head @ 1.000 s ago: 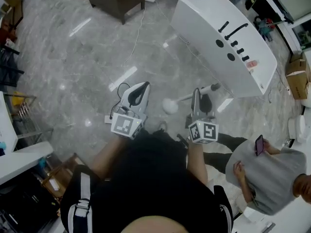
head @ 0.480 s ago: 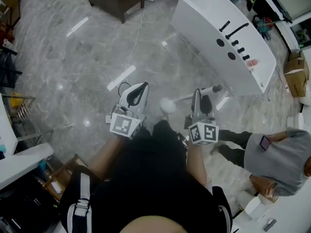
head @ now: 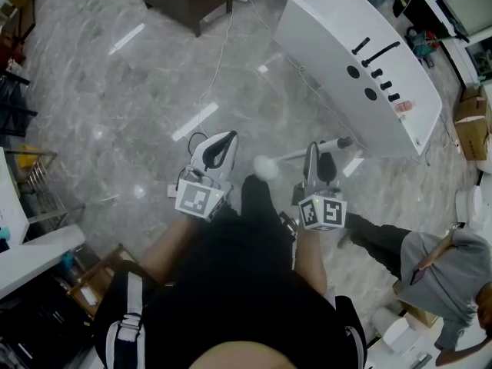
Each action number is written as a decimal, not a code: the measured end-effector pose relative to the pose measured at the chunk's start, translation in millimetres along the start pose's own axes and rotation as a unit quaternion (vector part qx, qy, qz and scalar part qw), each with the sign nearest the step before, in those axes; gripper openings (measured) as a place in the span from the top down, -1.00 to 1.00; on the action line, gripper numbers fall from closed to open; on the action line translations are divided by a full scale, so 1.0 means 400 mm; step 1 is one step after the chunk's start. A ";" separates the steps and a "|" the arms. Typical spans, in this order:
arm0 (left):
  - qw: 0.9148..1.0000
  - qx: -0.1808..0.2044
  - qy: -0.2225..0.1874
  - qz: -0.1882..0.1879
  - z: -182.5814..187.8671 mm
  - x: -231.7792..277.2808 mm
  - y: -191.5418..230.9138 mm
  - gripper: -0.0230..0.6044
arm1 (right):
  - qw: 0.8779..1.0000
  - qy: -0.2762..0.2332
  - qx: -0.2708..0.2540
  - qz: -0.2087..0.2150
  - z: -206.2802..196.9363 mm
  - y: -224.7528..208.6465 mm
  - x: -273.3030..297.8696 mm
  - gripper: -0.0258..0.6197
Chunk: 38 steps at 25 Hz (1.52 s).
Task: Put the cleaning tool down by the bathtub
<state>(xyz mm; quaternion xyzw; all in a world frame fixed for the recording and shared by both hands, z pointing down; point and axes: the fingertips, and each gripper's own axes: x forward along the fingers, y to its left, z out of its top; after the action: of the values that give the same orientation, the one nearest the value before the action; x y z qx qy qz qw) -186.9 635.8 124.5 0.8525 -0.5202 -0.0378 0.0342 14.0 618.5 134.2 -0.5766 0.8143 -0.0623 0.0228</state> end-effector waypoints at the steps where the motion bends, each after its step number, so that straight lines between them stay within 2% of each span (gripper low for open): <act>1: 1.000 0.000 0.000 0.000 0.001 0.018 0.002 0.90 | 1.000 0.001 0.000 0.000 0.001 -0.011 0.014 0.62; 12: 1.000 0.007 0.001 0.011 -0.006 0.203 0.024 0.90 | 1.000 0.004 0.007 0.010 0.007 -0.127 0.172 0.62; 15: 1.000 0.003 0.018 0.015 -0.011 0.255 0.024 0.90 | 1.000 0.006 0.009 0.016 0.012 -0.158 0.211 0.62; 21: 1.000 0.002 0.021 0.004 -0.009 0.371 -0.018 0.90 | 1.000 0.003 0.011 0.022 0.027 -0.246 0.277 0.62; 27: 1.000 0.009 0.015 0.007 -0.013 0.481 -0.039 0.90 | 1.000 0.001 0.015 0.026 0.036 -0.337 0.333 0.62; 38: 1.000 0.020 0.006 0.015 -0.010 0.611 -0.105 0.90 | 0.999 -0.007 0.016 0.035 0.055 -0.474 0.401 0.62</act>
<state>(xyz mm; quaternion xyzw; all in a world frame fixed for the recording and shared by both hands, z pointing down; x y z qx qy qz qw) -38.1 437.7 117.2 0.8454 -0.5333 -0.0224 0.0210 140.2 403.6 142.2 -0.5473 0.8330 -0.0705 0.0397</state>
